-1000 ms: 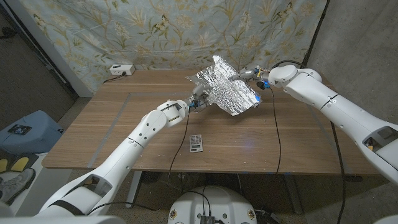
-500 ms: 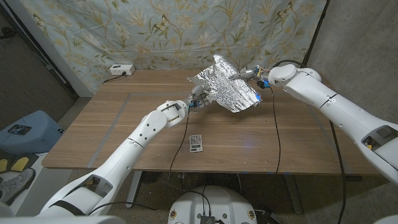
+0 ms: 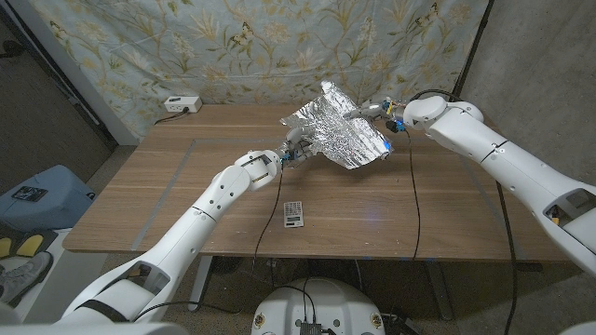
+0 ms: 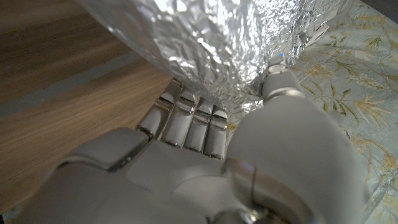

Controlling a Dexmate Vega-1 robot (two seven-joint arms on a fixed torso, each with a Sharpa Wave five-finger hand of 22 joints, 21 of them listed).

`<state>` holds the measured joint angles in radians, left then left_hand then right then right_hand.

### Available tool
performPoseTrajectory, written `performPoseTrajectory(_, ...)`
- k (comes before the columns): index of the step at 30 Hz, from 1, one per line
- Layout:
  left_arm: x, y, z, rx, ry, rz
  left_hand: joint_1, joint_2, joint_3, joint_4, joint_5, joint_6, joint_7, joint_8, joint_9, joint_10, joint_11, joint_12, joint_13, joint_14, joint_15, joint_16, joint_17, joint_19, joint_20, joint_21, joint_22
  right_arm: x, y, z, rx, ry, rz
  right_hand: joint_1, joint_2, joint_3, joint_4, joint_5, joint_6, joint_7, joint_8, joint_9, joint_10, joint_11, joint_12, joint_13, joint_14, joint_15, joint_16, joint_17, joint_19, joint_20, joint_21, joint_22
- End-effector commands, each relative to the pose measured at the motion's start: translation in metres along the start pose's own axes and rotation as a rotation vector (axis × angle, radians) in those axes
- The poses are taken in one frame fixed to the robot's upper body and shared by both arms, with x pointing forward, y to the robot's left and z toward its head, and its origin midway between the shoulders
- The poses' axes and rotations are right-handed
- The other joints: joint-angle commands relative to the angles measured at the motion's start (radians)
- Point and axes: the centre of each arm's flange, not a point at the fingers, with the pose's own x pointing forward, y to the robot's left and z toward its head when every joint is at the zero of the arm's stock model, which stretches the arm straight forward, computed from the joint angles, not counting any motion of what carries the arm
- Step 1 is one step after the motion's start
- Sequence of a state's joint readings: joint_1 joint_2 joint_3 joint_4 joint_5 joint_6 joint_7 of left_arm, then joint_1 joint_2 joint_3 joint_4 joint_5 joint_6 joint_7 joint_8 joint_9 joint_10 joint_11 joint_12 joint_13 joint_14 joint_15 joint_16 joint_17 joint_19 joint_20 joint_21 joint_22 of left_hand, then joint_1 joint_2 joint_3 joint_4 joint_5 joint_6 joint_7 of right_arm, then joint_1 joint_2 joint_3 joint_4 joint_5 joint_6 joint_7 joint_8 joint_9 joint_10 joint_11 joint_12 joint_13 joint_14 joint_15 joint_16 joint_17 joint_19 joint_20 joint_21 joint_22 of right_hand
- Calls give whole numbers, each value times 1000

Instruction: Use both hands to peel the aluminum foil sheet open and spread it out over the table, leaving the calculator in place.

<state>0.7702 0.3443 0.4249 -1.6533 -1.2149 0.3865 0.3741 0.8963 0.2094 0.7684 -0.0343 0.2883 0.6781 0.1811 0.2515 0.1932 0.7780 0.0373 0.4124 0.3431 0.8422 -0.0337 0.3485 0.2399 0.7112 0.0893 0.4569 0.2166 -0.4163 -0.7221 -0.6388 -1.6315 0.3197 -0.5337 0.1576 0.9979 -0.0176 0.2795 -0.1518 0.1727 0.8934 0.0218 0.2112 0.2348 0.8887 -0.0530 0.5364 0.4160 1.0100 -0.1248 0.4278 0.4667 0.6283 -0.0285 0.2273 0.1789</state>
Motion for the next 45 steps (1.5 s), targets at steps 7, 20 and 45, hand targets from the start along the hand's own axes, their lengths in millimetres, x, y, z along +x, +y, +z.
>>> performPoseTrajectory(7,-9,5,8,42,5,-12,11,-2,12,3,-9,14,-2,1,6,12,-4,-10,-4,5,4,5,3,3,-1,9,2,-1,-6,-15,125,31,98,46,64,-6,3,4,7,0,0,2,9,2,14,40,42,-97,-5,4,14,2,4,5)
performPoseTrajectory(20,-13,11,17,74,19,-27,12,-3,13,5,-15,20,-6,-1,7,13,-4,-17,-9,5,6,5,5,-1,1,14,3,1,-6,-27,223,58,153,42,67,-10,5,3,7,3,-1,3,8,5,15,39,43,-96,-7,5,16,2,4,5)
performPoseTrajectory(45,-18,16,25,98,46,-55,11,-7,16,9,-25,31,-7,-4,8,23,-11,-25,-16,13,1,5,3,-1,-1,25,4,5,7,-54,457,119,284,35,75,-17,7,4,4,12,-3,4,2,13,16,38,45,-94,-10,8,20,8,4,6)
